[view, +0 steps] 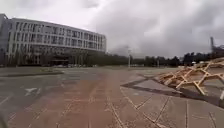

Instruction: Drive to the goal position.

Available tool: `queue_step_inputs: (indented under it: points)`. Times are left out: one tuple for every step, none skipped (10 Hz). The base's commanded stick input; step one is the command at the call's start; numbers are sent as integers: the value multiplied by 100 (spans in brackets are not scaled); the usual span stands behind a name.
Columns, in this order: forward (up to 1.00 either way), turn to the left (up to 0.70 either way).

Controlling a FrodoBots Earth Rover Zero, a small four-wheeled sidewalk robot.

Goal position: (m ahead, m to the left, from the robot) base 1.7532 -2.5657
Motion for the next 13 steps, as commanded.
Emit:
queue_step_inputs:
  points:
    - [70,0]
    - [70,0]
    - [70,0]
    - [70,0]
    - [70,0]
    - [70,0]
    - [70,0]
    - [70,0]
    - [70,0]
    - [70,0]
    - [70,0]
    - [70,0]
    - [70,0]
